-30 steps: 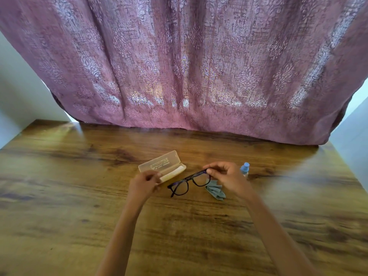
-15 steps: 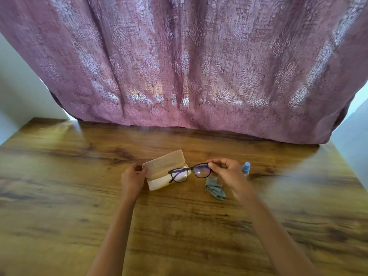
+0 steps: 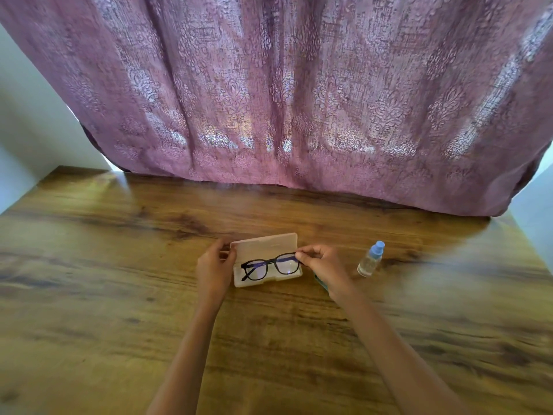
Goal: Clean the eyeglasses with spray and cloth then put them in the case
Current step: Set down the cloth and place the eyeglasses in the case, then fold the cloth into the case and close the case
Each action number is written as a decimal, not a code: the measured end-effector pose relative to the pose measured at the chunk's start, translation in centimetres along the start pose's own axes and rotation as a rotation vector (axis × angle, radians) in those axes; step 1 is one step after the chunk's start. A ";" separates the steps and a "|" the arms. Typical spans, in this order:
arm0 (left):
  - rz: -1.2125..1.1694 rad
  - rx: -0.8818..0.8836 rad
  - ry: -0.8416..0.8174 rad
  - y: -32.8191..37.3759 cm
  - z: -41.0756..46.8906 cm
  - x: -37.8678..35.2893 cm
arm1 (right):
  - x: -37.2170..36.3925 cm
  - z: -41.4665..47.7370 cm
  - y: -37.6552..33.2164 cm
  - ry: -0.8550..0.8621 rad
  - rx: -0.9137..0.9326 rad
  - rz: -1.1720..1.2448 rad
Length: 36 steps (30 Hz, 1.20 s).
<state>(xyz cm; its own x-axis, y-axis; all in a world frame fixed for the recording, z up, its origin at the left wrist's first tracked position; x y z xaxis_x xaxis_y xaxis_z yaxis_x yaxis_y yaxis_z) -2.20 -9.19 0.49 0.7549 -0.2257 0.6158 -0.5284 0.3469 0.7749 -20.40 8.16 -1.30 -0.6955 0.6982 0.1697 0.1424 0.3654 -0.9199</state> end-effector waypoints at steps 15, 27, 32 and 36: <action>-0.028 0.033 0.015 -0.7 -0.6 -0.3 | -0.4 -0.4 0.8 0.116 0.027 -0.105; -0.014 0.028 0.003 -0.4 -0.3 -0.5 | 0.0 -0.6 0.0 0.078 0.142 -0.261; -0.001 0.067 -0.036 -1.0 0.3 -1.2 | 3.3 -0.7 -0.9 0.173 0.285 -0.540; -0.008 0.107 -0.081 -1.4 0.7 -1.8 | 4.7 -0.6 0.6 0.112 0.263 -0.694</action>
<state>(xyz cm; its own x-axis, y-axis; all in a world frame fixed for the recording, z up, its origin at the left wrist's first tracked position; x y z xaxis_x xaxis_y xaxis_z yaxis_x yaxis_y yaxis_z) -3.10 -9.95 -1.60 0.7276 -0.3021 0.6159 -0.5646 0.2464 0.7877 -23.18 12.02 -0.81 -0.4867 0.4246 0.7634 -0.4855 0.5951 -0.6404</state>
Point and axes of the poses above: each hand's wrist, its own z-axis towards the middle knuckle, its own x-axis out of the back of the hand, y = z × x, the point moved 8 cm from there along z, towards the middle knuckle, and after that the axes turned 1 degree about -y, right-handed, at the moved point
